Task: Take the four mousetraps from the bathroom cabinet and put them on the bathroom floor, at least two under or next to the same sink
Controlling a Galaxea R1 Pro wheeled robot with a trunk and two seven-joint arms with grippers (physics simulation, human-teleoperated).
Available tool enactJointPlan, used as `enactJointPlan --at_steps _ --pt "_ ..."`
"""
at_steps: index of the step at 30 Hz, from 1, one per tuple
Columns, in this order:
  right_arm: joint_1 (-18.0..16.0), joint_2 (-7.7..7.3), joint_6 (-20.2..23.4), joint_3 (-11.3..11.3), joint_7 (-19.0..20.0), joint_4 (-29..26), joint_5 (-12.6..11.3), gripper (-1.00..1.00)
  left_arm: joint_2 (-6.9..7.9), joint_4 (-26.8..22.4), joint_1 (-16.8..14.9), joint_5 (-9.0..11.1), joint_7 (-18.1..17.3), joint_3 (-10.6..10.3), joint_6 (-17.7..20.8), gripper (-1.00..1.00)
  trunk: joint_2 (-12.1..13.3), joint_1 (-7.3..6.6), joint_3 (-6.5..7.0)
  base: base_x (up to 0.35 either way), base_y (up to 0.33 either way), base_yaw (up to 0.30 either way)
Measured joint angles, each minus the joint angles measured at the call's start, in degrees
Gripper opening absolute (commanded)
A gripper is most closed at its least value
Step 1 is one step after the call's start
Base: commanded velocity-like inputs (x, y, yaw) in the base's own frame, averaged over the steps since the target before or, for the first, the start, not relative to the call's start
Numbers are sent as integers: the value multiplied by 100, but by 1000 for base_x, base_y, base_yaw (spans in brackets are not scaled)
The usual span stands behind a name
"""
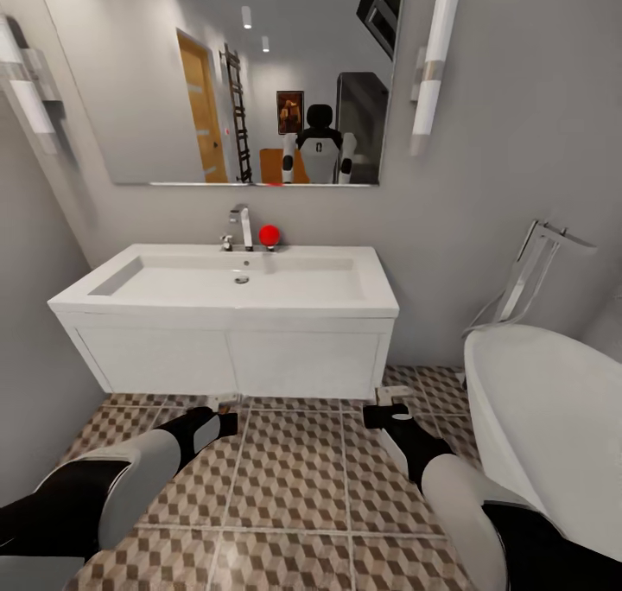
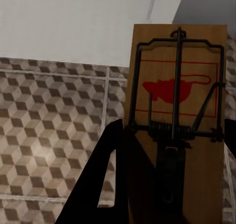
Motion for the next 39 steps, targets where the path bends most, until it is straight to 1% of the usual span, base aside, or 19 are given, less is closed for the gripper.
enactJointPlan --at_steps 6,10,39 --pt "0 -1 0 1 5 0 -1 -100 0 0 0 0 1 0 0 -100 0 0 0 -318 0 0" --pt "0 0 -10 1 18 0 0 -100 0 0 0 0 -3 0 -3 -100 0 -2 0 -156 0 0" --pt "0 0 -44 27 29 -50 17 -100 -24 -9 0 9 -13 2 -9 -100 0 -3 0 -7 0 0"
